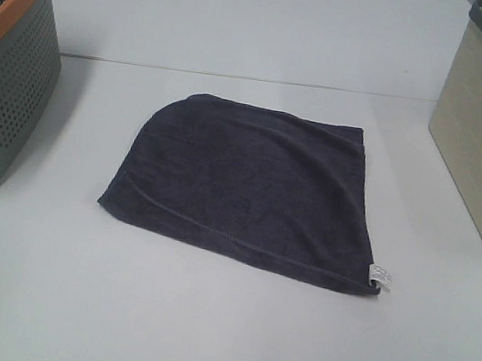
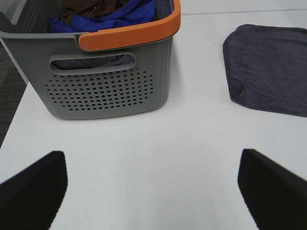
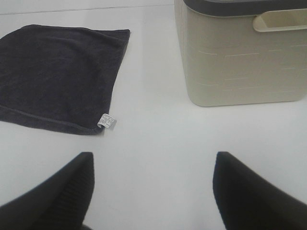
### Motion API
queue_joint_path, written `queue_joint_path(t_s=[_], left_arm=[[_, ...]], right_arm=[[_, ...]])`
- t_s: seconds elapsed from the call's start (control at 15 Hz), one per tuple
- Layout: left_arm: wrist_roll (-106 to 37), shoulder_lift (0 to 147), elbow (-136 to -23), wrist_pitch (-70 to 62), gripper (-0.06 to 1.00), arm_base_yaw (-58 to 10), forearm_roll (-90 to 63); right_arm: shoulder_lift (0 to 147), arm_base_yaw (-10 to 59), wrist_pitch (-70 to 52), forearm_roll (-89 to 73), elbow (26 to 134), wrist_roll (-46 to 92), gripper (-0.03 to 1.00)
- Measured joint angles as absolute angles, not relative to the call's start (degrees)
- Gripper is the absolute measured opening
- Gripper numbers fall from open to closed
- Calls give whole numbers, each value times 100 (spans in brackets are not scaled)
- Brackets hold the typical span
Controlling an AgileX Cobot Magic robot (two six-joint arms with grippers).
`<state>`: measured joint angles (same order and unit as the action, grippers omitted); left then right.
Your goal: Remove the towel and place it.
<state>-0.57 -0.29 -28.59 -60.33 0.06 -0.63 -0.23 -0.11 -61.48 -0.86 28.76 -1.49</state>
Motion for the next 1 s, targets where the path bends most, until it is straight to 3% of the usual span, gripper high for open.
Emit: queue_joint_path(t_s=[1.0], left_arm=[[-40, -29, -2853, -5999, 91, 6, -57]], right_arm=[[-23, -11, -6148, 63, 2876, -206, 70]])
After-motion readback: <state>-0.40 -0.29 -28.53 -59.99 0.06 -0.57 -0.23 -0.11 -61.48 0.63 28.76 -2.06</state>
